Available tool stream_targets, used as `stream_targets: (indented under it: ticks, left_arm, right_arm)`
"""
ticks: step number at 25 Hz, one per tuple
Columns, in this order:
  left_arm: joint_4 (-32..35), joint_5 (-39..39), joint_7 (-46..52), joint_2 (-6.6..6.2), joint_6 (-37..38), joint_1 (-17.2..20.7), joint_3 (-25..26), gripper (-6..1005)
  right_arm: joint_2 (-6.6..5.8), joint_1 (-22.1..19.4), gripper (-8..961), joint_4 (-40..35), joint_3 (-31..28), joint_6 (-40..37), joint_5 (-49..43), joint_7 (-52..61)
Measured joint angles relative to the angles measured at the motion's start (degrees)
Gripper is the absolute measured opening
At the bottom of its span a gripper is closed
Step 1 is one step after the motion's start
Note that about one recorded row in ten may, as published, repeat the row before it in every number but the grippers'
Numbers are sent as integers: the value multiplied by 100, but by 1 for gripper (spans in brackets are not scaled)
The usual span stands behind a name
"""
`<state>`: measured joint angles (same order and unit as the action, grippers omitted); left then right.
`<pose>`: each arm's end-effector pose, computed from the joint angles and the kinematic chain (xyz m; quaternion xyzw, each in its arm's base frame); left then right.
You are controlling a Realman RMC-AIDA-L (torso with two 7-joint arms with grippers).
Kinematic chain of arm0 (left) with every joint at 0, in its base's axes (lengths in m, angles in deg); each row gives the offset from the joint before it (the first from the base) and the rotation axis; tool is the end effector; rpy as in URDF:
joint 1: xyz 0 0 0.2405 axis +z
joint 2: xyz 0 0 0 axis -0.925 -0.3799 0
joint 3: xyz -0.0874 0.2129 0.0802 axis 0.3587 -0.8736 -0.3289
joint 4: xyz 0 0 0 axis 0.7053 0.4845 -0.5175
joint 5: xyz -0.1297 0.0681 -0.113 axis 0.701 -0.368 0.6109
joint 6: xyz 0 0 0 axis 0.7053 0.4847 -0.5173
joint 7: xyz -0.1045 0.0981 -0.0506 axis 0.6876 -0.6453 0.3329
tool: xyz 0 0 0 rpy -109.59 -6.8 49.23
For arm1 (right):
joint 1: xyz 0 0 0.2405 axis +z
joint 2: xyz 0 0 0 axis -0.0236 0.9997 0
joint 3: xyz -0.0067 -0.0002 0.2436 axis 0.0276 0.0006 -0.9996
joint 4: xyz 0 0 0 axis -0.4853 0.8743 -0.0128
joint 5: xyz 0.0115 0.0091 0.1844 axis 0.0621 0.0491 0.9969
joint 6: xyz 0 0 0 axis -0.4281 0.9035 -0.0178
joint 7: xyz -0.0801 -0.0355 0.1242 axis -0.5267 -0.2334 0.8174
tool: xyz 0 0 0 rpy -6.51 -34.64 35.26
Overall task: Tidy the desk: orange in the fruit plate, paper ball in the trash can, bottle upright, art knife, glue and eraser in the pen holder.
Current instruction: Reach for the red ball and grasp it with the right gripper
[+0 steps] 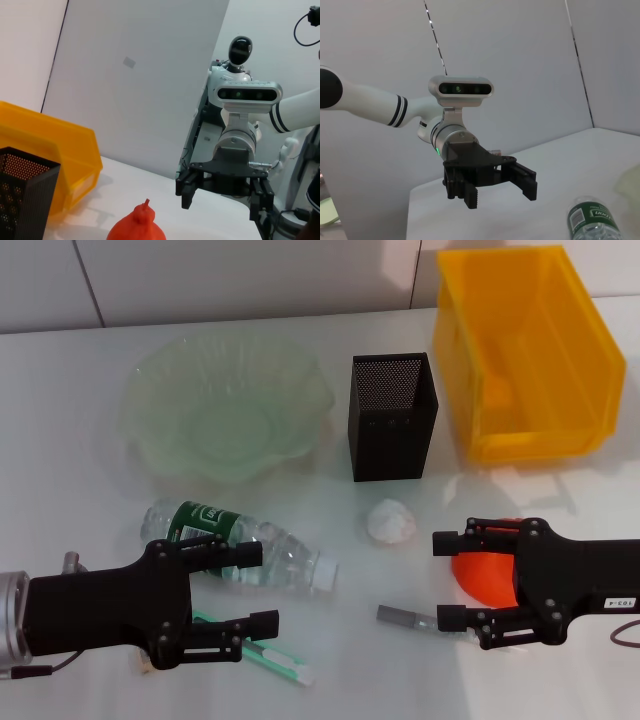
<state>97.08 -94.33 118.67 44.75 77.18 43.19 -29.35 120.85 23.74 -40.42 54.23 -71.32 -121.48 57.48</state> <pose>-0.2258 0.2438 -0.0187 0.9356 0.1558 0.3168 0.0089 0.2486 0.2343 0.0060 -0.9380 0.1536 0.3080 0.0408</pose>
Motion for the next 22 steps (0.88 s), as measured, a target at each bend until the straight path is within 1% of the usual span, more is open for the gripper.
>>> stream_targets:
  ticks: [8, 11, 14, 15, 16, 17, 18, 19, 20, 22]
  left_arm:
    - [0, 1, 2, 22, -12, -21, 0, 798]
    - [0, 1, 2, 27, -18, -19, 0, 798]
    - [0, 1, 2, 29, -21, -1, 1, 798]
    - [0, 1, 2, 37, -32, 4, 1, 798]
    - [0, 1, 2, 37, -32, 4, 1, 798]
    - [0, 1, 2, 43, -46, 4, 0, 798]
    - [0, 0, 1, 61, -79, 3, -4, 798]
    - [0, 0, 1, 61, -79, 3, -4, 798]
    - [0, 0, 1, 61, -79, 3, -4, 798]
    - [0, -1, -1, 70, -104, -5, -16, 798]
  right_arm:
    - [0, -3, 804, 21, -25, 5, -3, 0]
    - [-1, -108, 804, 1, -89, 36, 97, -27]
    - [-24, -389, 803, -21, -110, 305, 328, -224]
    - [-29, -618, 803, -22, -112, 549, 535, -403]
    - [-29, -618, 803, -22, -112, 549, 535, -403]
    - [-27, -831, 803, 30, -118, 828, 849, -581]
    - [-20, -917, 802, 78, -119, 960, 1011, -663]
    - [-20, -917, 802, 78, -119, 960, 1011, -663]
    - [-25, -1057, 802, 266, -122, 1206, 1340, -839]
    - [-34, -1098, 802, 383, -122, 1301, 1462, -918]
